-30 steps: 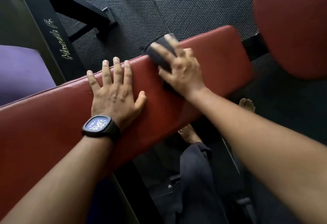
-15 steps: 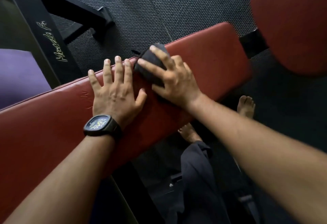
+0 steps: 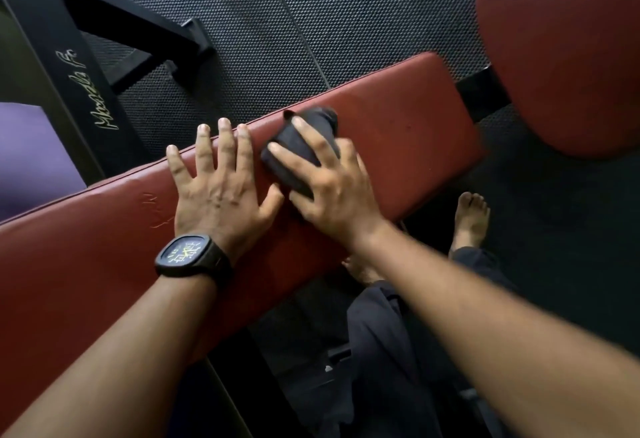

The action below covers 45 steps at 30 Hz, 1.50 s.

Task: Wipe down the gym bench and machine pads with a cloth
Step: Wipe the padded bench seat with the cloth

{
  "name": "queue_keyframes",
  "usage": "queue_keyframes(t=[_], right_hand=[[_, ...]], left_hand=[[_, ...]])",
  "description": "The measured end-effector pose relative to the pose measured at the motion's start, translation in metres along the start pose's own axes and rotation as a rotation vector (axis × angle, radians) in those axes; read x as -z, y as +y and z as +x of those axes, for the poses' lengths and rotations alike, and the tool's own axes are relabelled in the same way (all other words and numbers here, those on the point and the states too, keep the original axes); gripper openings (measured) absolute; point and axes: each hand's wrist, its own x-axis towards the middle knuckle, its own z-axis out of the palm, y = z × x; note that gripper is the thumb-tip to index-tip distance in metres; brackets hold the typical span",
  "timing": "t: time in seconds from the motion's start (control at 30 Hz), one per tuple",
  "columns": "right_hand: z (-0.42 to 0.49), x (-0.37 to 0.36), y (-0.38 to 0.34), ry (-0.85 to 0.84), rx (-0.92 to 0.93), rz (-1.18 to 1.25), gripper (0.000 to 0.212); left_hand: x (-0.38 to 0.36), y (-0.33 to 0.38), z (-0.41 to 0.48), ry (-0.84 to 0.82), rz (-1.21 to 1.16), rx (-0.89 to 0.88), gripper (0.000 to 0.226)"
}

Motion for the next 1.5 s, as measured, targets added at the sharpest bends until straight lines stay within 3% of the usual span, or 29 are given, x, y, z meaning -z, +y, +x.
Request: queue_keyframes(t=[0.07,0.1,0.17,0.27,0.33,0.43,0.57,0.63,0.7,0.77,0.83,0.9,1.0,1.17,1.23,1.37,1.43,1.5], right_hand=[[0.037,0.005,0.037,-0.045,0.161,-0.105,0.067],[0.049,0.007,0.054,-0.059,0.128,-0.142,0.068],[0.052,0.008,0.08,-0.024,-0.137,-0.133,0.066],[0.017,0.002,0.091,0.156,-0.622,-0.049,0.062],[-0.013,-0.001,0.07,0.211,-0.765,-0.047,0.06],[-0.038,0.001,0.02,0.15,-0.617,0.016,0.06],[0.01,0.006,0.021,0.005,-0.042,0.039,0.062],[0.041,0.007,0.054,-0.029,0.137,-0.051,0.065],[0.052,0.007,0.083,-0.019,0.02,-0.089,0.064],[0.043,0.006,0.096,0.05,-0.297,-0.045,0.064],[0.023,0.003,0.088,0.101,-0.562,-0.025,0.07],[0.002,0.003,0.065,0.068,-0.701,-0.011,0.084],[-0.015,0.005,0.04,0.045,-0.643,0.027,0.089],[0.02,0.003,0.078,0.047,-0.167,-0.02,0.072],[0.036,0.005,0.101,0.036,-0.227,-0.085,0.075],[0.023,0.0,0.106,0.18,-0.636,-0.038,0.075],[-0.006,0.0,0.08,0.173,-0.614,-0.01,0.074],[-0.031,0.003,0.052,0.119,-0.475,0.056,0.075]], left_hand=[[0.0,0.001,0.001,0.005,-0.001,0.004,0.094],[0.0,0.002,0.001,0.005,-0.003,0.005,0.094],[0.001,0.005,0.002,-0.003,-0.001,0.009,0.094],[0.002,0.007,0.004,-0.016,0.01,0.006,0.094],[0.001,0.008,0.006,-0.019,0.015,0.007,0.094],[0.001,0.01,0.007,-0.025,0.02,0.003,0.094],[0.0,0.012,0.01,-0.022,0.018,-0.014,0.094],[0.0,0.013,0.011,-0.024,0.021,-0.013,0.095],[0.001,0.015,0.013,-0.032,0.029,-0.011,0.095],[0.001,0.016,0.014,-0.035,0.031,-0.008,0.094],[0.001,0.017,0.015,-0.037,0.033,-0.005,0.094],[0.001,0.018,0.017,-0.043,0.028,-0.005,0.095],[0.002,0.022,0.021,-0.05,0.018,-0.008,0.096],[0.0,0.026,0.027,-0.039,0.015,-0.024,0.095],[0.0,0.027,0.029,-0.037,0.02,-0.025,0.095],[0.001,0.031,0.031,-0.042,0.013,-0.023,0.094],[0.001,0.034,0.034,-0.046,0.008,-0.023,0.094],[0.001,0.039,0.037,-0.048,0.006,-0.026,0.094]])
